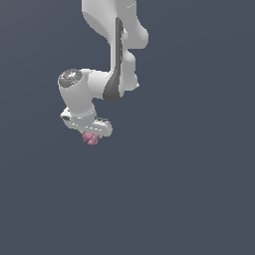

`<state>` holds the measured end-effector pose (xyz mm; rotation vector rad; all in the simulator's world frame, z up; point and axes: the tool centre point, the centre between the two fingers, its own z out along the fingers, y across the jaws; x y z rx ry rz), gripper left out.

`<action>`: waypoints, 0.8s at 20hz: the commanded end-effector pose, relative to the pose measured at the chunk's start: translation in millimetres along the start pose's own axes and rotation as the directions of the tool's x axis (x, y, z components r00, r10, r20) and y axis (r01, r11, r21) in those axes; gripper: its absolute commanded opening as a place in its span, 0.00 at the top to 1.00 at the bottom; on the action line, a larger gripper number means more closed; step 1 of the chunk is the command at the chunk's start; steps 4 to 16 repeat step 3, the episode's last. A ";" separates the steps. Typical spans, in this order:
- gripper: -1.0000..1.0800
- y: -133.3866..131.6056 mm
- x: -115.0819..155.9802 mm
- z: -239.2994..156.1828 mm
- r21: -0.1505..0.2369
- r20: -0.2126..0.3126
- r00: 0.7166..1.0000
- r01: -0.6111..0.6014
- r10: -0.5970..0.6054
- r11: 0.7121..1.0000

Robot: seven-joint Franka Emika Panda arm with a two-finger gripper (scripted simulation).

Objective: Pick up the object and move it to a goal position.

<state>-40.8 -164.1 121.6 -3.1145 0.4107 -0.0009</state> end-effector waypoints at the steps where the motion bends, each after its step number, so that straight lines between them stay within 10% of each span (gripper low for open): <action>1: 1.00 3.0 2.9 -1.4 0.000 0.000 1.000 0.002 -0.002 1.000; 16: 1.00 3.0 3.4 -1.3 0.000 0.000 1.000 0.002 -0.002 1.000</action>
